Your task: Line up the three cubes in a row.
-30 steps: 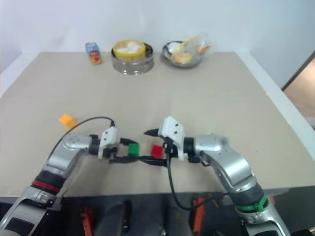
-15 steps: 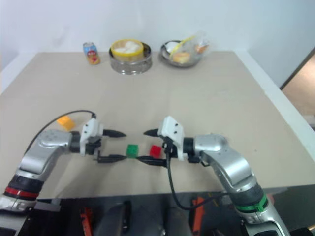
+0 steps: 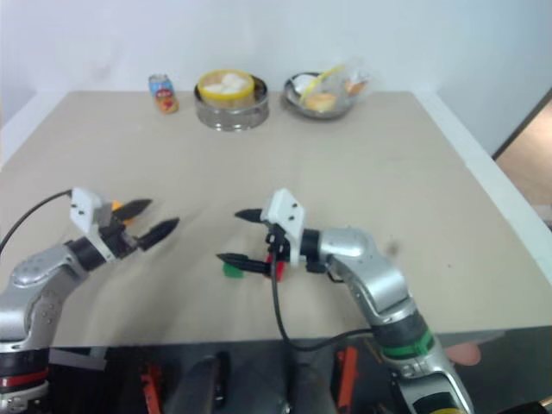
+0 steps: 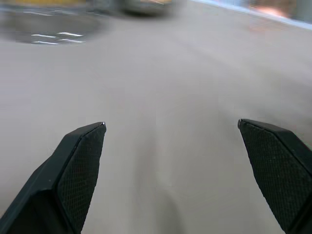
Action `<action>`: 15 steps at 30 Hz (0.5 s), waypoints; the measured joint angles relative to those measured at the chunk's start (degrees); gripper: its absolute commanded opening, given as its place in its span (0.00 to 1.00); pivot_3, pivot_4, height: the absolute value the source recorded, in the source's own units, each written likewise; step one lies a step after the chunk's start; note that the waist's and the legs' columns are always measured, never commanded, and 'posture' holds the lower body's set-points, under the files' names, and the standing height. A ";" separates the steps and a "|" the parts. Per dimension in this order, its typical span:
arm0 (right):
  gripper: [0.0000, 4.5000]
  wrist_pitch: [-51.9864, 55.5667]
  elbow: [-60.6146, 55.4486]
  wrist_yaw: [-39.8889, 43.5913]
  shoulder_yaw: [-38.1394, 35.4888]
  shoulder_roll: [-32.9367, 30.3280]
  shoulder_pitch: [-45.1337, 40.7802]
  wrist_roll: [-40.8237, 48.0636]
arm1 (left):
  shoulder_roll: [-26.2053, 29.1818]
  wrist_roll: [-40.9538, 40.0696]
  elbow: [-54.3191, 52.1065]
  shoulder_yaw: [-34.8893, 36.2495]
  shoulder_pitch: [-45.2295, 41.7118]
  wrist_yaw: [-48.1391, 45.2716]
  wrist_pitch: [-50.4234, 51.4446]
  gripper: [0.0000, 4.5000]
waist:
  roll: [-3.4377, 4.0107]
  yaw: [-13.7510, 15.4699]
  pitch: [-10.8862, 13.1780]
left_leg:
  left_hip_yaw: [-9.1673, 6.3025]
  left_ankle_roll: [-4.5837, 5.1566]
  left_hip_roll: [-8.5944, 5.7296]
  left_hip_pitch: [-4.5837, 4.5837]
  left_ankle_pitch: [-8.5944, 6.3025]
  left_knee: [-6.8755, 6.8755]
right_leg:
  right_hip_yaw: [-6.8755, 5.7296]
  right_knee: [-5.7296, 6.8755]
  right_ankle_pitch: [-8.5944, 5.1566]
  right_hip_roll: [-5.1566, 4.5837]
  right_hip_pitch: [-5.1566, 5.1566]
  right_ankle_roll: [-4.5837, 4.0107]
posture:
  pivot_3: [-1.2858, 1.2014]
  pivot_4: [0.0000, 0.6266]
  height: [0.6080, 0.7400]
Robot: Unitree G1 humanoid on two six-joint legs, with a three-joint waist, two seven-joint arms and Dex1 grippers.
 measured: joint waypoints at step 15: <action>1.00 -2.39 2.01 1.52 0.26 1.18 -1.29 -1.63 | -7.90 8.14 -4.85 3.01 6.38 22.50 -7.14 1.00 | -0.04 0.01 -0.03 | 0.06 -0.03 0.09 0.01 -0.02 -0.02 | -0.01 0.00 0.03 0.05 -0.07 -0.05 | 0.52 0.24 1.00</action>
